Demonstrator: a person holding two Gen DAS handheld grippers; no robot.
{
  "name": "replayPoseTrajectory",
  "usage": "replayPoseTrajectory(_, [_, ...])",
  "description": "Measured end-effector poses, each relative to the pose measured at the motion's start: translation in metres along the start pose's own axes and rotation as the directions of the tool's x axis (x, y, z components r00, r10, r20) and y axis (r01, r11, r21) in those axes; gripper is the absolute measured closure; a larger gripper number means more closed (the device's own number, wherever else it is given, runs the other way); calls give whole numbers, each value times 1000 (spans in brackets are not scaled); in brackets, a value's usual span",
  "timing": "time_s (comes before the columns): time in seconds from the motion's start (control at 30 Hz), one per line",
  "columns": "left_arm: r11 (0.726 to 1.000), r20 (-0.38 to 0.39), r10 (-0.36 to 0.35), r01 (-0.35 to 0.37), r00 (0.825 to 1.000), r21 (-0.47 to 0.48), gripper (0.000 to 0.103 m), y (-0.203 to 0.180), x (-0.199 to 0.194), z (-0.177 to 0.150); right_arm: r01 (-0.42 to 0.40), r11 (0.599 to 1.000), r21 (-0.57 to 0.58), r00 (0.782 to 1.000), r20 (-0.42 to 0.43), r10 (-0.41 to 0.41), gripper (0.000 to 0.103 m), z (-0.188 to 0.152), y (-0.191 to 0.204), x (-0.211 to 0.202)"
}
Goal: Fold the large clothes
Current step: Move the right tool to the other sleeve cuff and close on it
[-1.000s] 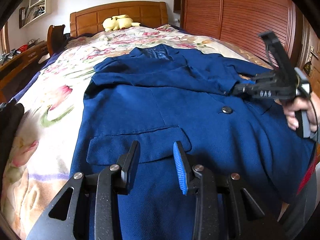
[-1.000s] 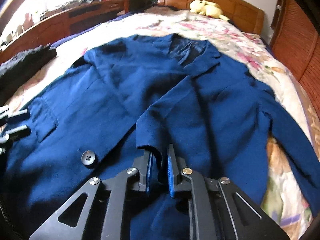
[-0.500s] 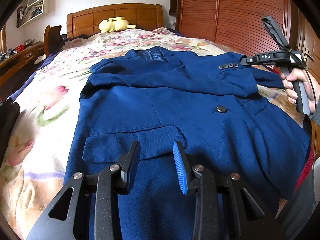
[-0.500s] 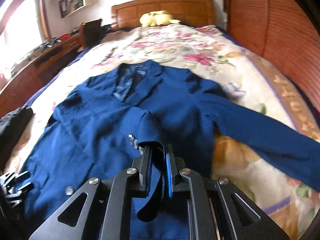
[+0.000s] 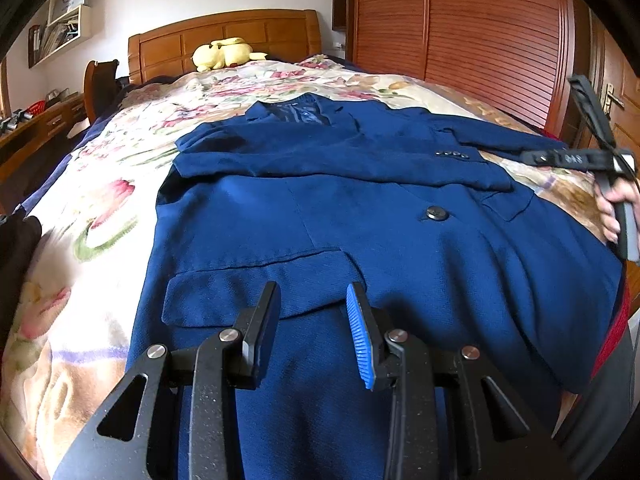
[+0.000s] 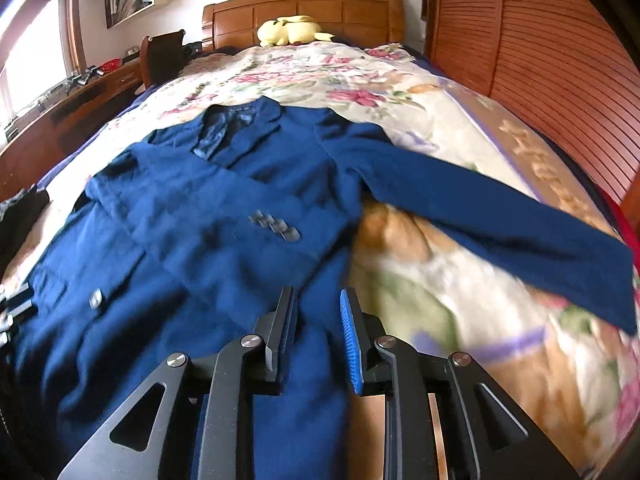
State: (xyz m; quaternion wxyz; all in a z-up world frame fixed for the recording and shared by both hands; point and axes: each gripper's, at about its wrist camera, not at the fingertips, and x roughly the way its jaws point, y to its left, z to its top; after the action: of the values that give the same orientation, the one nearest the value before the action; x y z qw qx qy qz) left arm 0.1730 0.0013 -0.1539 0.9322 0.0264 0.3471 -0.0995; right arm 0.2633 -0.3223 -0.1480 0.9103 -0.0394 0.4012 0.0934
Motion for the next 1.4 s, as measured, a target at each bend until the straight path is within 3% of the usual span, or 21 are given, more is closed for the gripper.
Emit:
replayPoseTrajectory(0.33, [999,-15,-34,35,999,23,68,-17,1,13,124,992,32,992,0,-124,78,-39,-69,-47])
replayPoseTrajectory(0.4, [999,-22,-34,35,999,34,68,-23,4,18,142,988,55,990,2,-142,73,-42,-89,-54])
replayPoseTrajectory(0.47, [998,-24,-41,42,999,40,68,-27,6,25,168,984,66,986,8,-169,54,-44,-105,-60])
replayPoseTrajectory(0.57, [997,-13,-57,58,998,47,68,-34,7,38,211,973,90,977,4,-212,46,-43,-133,-66])
replayPoseTrajectory(0.87, [994,27,-90,88,996,68,68,-62,23,77,319,925,208,947,-34,-319,40,-33,-202,-72])
replayPoseTrajectory(1.1, [992,15,-105,104,994,66,68,-75,42,85,367,887,281,929,-65,-364,38,-34,-234,-73])
replayPoseTrajectory(1.2, [993,4,-101,101,995,68,68,-77,48,78,425,851,309,905,-112,-411,38,-32,-247,-65])
replayPoseTrajectory(1.4, [993,5,-109,108,994,40,68,-73,52,71,380,845,376,924,-110,-366,38,-37,-256,-62])
